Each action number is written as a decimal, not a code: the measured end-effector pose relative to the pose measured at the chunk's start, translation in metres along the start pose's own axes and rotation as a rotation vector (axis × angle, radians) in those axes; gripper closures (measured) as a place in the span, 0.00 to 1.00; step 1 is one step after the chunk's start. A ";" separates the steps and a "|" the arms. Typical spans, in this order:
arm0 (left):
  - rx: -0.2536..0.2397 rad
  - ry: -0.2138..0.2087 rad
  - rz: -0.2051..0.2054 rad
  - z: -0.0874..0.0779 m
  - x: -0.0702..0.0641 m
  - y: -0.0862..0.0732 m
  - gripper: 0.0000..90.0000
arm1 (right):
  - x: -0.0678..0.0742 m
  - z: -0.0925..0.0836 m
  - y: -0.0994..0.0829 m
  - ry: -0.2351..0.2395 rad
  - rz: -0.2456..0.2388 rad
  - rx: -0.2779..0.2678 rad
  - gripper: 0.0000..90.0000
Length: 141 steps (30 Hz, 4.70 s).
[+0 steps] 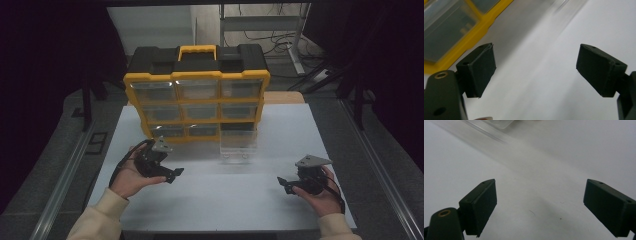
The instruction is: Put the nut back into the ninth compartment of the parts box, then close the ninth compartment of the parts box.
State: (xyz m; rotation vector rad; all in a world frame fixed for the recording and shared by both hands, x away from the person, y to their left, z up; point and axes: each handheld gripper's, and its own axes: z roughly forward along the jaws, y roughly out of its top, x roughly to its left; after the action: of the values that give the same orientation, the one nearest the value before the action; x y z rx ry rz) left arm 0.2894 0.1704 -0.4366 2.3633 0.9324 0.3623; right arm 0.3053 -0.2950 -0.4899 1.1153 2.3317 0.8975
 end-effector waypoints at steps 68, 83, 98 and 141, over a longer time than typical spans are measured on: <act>-0.024 0.048 -0.163 0.003 -0.001 -0.072 0.17 | 0.046 0.007 0.028 0.125 0.045 -0.051 0.71; -0.025 0.041 -0.163 0.006 -0.001 -0.072 0.17 | 0.055 0.023 0.040 0.135 0.059 -0.062 1.00; -0.023 0.040 -0.163 0.007 -0.002 -0.070 0.17 | 0.077 0.054 0.062 0.161 0.027 -0.082 1.00; -0.033 0.031 -0.177 0.008 0.003 -0.071 0.18 | 0.083 0.094 0.093 0.132 0.031 -0.096 1.00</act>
State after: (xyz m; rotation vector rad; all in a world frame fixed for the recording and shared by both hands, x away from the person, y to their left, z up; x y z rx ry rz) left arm 0.2567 0.2113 -0.4856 2.2307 1.1313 0.3421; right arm 0.3613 -0.1497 -0.4981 1.0854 2.3528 1.1138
